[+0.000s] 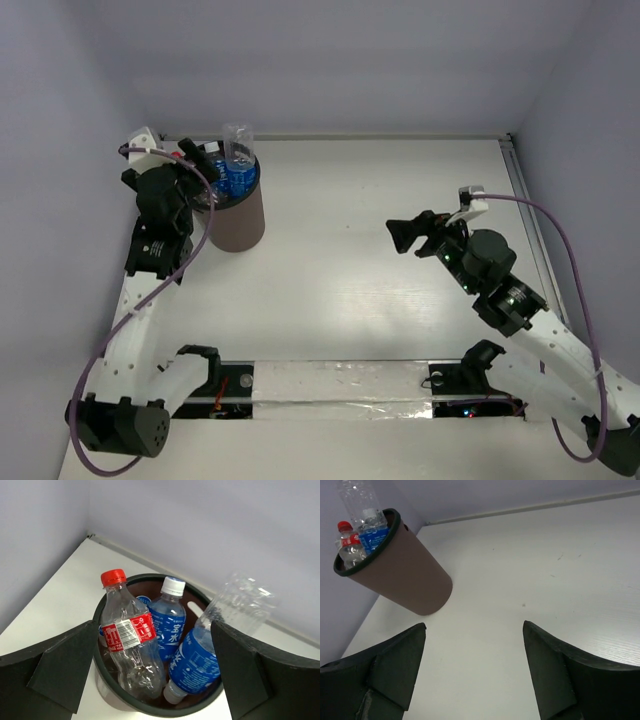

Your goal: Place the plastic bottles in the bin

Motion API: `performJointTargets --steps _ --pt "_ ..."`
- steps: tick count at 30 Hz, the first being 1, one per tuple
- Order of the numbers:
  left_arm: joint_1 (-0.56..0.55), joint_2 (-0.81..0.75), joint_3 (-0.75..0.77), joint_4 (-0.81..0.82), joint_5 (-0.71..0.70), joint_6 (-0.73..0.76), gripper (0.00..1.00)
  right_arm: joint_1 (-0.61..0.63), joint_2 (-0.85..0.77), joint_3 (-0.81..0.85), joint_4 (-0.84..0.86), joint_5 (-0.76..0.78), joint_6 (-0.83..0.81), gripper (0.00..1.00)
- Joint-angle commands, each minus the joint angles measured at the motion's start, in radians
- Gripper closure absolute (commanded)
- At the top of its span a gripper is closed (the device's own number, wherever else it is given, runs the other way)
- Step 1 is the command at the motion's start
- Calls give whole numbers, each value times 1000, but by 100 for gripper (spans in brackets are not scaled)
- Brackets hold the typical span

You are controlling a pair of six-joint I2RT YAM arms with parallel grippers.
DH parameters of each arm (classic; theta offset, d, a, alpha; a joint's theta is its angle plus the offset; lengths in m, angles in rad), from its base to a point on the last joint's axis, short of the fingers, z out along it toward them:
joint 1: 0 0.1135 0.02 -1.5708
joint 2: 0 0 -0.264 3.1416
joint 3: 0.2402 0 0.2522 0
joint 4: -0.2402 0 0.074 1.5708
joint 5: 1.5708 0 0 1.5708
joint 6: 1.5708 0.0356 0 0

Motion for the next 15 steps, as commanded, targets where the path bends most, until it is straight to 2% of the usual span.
performJointTargets --steps 1,2,3,7,9,12,15 --pt "-1 -66 18 17 16 -29 7 -6 4 30 50 -28 5 18" --pt "-1 -82 15 11 26 -35 8 -6 4 33 50 -33 6 22" --pt "-1 -118 13 10 37 -43 8 -6 4 33 71 -40 6 42" --pt "-1 -229 16 -24 132 -77 8 -6 -40 30 100 -68 6 93" --pt "-1 -313 8 -53 183 -80 7 -6 -106 27 108 -68 2 97" --pt "-1 -425 -21 -84 226 -87 1 -6 -207 30 106 -54 -6 97" --pt "-1 -531 -76 -99 253 -89 1 -6 -270 36 96 -22 -10 76"
